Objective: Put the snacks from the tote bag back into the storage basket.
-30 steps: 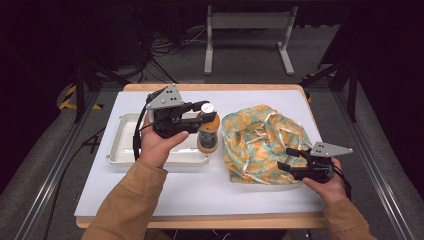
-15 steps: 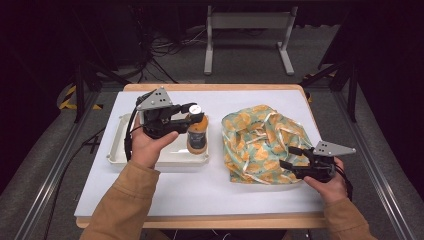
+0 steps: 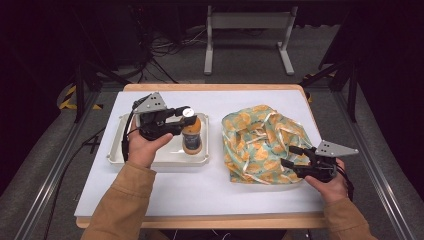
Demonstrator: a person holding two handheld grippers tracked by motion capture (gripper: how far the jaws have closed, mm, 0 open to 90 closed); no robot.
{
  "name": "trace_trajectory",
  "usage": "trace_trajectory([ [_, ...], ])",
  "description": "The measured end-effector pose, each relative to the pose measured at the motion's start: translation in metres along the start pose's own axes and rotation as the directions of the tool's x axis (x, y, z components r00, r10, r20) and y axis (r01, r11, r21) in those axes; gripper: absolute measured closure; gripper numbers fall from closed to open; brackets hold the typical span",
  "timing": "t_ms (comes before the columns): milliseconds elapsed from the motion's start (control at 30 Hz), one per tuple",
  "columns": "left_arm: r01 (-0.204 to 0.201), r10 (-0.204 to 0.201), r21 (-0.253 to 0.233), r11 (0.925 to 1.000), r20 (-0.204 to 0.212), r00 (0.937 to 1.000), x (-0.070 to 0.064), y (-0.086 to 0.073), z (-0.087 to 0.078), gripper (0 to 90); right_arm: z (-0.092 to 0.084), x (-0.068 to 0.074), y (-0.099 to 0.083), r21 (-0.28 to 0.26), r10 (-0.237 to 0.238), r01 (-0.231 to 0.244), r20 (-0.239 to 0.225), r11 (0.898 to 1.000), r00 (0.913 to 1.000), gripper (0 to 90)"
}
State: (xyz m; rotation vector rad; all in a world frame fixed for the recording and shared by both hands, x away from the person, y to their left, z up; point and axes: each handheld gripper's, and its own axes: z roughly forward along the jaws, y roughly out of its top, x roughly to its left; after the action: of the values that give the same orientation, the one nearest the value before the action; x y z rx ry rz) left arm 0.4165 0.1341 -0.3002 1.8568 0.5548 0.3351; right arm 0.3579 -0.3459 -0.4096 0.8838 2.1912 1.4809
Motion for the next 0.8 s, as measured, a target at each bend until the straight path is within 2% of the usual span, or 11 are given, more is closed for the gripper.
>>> trace_trajectory([
  [167, -0.008, 0.007, 0.02, 0.9998, 0.003, 1.0, 0.002, -0.007, 0.003, 58.3, 0.001, 0.001, 0.0, 0.005, -0.002, 0.002, -0.004, 1.0, 1.0, 36.9],
  [467, 0.025, -0.026, 0.041, 0.9988, 0.021, 0.9994, 0.008, -0.016, 0.011, 58.3, 0.0, 0.001, 0.0, 0.002, 0.006, -0.006, -0.006, 1.0, 1.0, 36.9],
  [800, 0.011, -0.013, 0.082, 0.9966, 0.026, 0.9996, 0.01, -0.025, 0.015, 58.2, 0.001, 0.0, 0.0, 0.011, 0.005, -0.005, -0.012, 1.0, 0.9999, 36.8],
])
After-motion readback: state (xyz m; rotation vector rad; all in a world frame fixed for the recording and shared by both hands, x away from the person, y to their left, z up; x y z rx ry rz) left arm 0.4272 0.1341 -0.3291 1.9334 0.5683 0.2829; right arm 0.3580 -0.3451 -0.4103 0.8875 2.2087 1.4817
